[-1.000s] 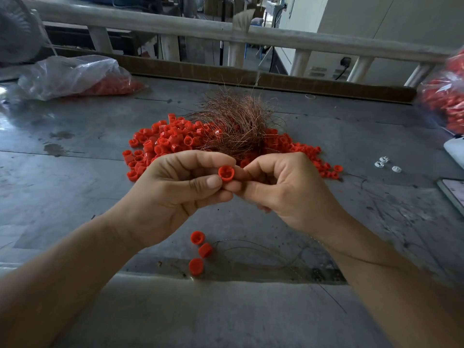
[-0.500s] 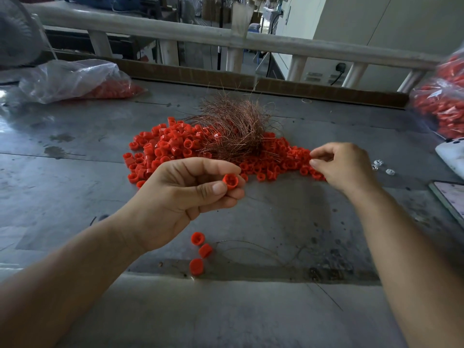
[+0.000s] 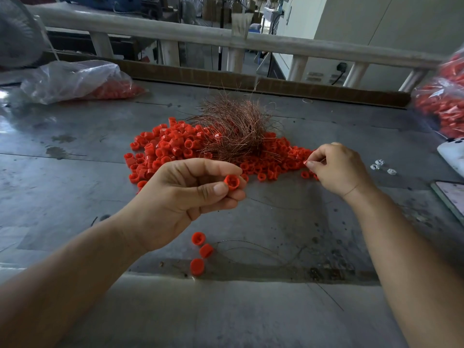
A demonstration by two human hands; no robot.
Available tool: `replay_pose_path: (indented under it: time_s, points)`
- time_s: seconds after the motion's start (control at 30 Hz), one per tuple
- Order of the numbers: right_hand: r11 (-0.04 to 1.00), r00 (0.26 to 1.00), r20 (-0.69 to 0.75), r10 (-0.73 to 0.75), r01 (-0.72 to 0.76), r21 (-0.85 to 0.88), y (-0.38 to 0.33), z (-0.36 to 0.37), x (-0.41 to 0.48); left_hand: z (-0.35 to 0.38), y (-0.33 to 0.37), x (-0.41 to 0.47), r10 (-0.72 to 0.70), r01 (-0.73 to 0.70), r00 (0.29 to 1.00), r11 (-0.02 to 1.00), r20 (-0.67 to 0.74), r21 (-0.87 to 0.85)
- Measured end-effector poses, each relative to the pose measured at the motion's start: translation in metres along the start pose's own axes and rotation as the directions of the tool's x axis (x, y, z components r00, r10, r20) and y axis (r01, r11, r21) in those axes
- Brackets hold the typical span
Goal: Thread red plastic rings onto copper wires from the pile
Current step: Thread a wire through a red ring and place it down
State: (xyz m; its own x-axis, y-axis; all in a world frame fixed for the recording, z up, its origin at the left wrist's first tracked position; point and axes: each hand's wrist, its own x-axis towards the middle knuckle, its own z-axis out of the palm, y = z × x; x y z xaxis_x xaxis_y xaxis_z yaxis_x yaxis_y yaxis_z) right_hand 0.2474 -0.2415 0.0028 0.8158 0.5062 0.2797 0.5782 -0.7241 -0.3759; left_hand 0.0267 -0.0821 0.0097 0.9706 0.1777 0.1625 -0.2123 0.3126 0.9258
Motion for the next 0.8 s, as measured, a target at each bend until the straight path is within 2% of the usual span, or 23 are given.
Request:
replay_pose_path:
  time_s: [0.1,0.17,0.23,0.3,0.4,0.47,0.5,0.67,0.8]
  points:
    - [0.996,0.999,-0.032,0.007,-0.004,0.093,0.0,0.0,0.0,0.0,0.0,0.0,0.002,-0.002,1.0,1.0,0.018,0.003]
    - [0.946,0.997,-0.041,0.063,-0.047,0.319,-0.002,-0.006,0.001,0.001,0.0,0.0,0.005,-0.005,1.0,1.0,0.022,0.008]
    - [0.838,0.993,-0.056,0.102,-0.056,0.542,-0.005,-0.016,0.0,0.001,0.0,0.0,0.0,0.0,1.0,1.0,0.021,0.012]
    - [0.727,0.993,-0.089,0.081,0.002,0.687,-0.01,-0.03,-0.004,0.001,0.0,-0.001,-0.013,0.012,1.0,1.0,0.023,0.011]
    - [0.522,0.995,-0.086,-0.044,0.097,0.848,-0.022,-0.057,-0.014,0.002,0.0,-0.001,-0.031,0.03,0.999,0.999,0.022,0.019]
    - [0.385,0.984,-0.038,-0.176,0.104,0.917,-0.036,-0.067,-0.027,0.003,0.0,-0.001,-0.048,0.048,0.999,0.998,0.005,0.03]
    - [0.354,0.97,-0.004,-0.242,0.092,0.931,-0.045,-0.067,-0.034,0.004,-0.001,0.0,-0.057,0.057,0.998,0.998,-0.005,0.035]
    - [0.415,0.863,0.213,-0.457,-0.005,0.91,-0.079,-0.041,-0.059,0.005,-0.001,0.0,-0.074,0.075,0.996,0.996,-0.04,0.04]
    - [0.363,0.835,0.286,-0.47,-0.112,0.925,-0.084,-0.027,-0.063,0.004,-0.001,0.0,-0.059,0.061,0.998,0.997,-0.035,0.056]
